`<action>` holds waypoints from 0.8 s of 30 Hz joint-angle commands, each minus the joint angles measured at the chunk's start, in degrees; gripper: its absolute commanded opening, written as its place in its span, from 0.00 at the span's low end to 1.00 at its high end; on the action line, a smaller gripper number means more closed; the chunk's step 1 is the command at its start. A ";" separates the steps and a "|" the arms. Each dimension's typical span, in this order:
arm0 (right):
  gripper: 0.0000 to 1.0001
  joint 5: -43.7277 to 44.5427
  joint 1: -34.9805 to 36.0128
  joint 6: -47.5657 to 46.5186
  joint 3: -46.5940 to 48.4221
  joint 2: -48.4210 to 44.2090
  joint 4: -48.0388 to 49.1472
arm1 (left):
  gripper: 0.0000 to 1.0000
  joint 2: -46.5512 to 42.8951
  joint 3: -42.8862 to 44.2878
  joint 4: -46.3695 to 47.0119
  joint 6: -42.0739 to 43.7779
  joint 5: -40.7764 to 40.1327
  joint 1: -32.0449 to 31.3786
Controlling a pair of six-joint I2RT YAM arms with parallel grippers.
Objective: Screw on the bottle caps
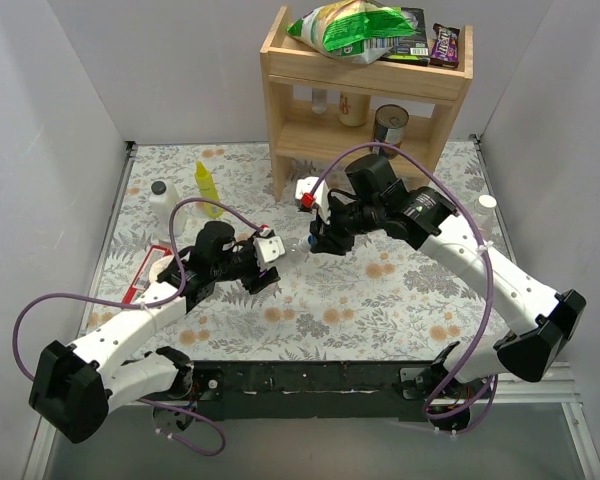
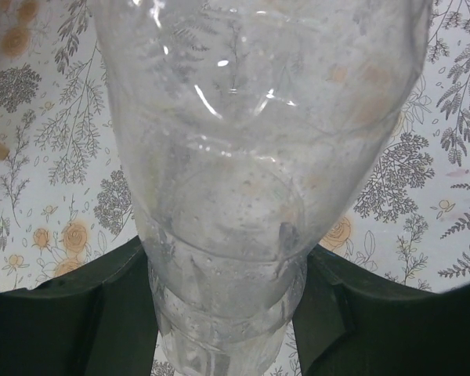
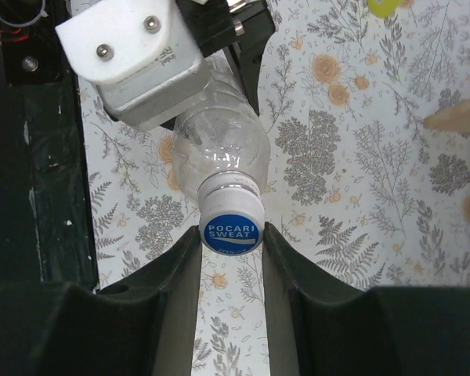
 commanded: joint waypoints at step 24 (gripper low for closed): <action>0.53 -8.50 -1.61 8.17 2.49 5.64 -4.57 | 0.00 -3.47 -10.37 12.33 -4.84 1.19 -1.92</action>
